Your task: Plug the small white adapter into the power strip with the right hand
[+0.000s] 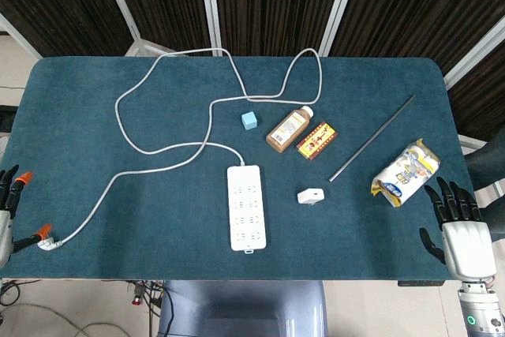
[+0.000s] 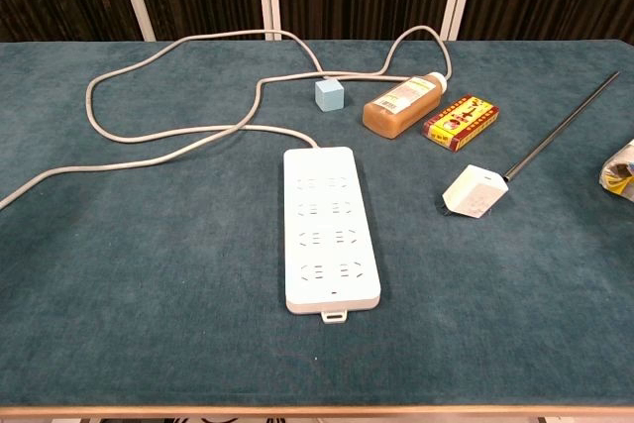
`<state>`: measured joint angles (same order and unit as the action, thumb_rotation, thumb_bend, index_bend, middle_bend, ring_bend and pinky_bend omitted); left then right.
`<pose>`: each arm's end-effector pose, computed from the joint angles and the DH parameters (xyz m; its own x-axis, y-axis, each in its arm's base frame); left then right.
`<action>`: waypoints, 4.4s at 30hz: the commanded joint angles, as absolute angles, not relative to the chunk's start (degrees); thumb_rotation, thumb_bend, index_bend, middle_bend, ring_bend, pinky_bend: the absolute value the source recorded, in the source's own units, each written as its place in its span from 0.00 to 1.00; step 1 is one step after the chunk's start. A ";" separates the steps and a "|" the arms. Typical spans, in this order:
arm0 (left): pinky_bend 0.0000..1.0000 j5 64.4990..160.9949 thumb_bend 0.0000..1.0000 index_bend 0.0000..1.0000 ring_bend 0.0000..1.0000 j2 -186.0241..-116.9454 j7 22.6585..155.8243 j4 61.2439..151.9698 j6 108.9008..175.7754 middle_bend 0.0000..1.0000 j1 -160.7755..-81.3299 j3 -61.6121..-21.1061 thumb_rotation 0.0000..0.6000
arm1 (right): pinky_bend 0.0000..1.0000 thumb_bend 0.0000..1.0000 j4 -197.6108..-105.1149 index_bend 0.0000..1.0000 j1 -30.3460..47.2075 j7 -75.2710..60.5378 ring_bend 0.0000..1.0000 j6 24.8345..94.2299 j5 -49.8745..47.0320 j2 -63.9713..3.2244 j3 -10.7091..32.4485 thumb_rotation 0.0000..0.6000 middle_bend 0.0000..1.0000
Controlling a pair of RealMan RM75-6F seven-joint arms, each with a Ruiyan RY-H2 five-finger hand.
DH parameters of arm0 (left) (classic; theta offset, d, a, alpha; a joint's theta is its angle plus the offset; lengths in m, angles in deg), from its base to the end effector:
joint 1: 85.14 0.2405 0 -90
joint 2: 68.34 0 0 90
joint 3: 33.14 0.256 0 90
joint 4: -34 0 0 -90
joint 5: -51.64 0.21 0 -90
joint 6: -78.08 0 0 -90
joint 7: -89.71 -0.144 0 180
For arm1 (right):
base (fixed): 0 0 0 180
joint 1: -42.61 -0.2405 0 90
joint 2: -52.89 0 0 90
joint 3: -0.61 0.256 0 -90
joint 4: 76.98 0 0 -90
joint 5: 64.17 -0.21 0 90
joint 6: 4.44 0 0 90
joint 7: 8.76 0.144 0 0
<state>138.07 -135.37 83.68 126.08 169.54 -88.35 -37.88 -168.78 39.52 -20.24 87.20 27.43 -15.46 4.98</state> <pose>-0.3033 0.1775 0.1624 0.4456 -0.1262 0.8863 0.8944 0.0200 -0.4468 -0.2908 -0.1751 0.1507 0.5104 0.1363 0.8491 -0.8519 -0.0548 0.5209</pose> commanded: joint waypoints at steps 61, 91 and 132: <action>0.00 137.66 0.09 0.13 0.00 -134.73 81.41 128.38 168.52 0.00 -88.07 -37.24 1.00 | 0.12 0.39 -166.41 0.12 9.78 -5.39 0.08 44.01 5.35 -26.50 11.15 1.00 0.17; 0.00 136.83 0.09 0.14 0.00 -134.45 80.58 129.04 168.18 0.00 -87.98 -37.32 1.00 | 0.12 0.39 -159.86 0.35 7.41 -6.78 0.17 43.85 2.48 -32.44 10.40 1.00 0.32; 0.00 137.59 0.09 0.18 0.00 -133.63 81.89 129.44 167.88 0.00 -87.90 -36.74 1.00 | 0.12 0.55 -157.13 0.52 6.24 -3.86 0.24 43.05 3.43 -33.87 10.48 1.00 0.44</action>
<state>137.59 -133.63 81.89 129.44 167.88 -87.90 -36.74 -156.90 6.16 -4.39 42.59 2.82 -33.92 10.38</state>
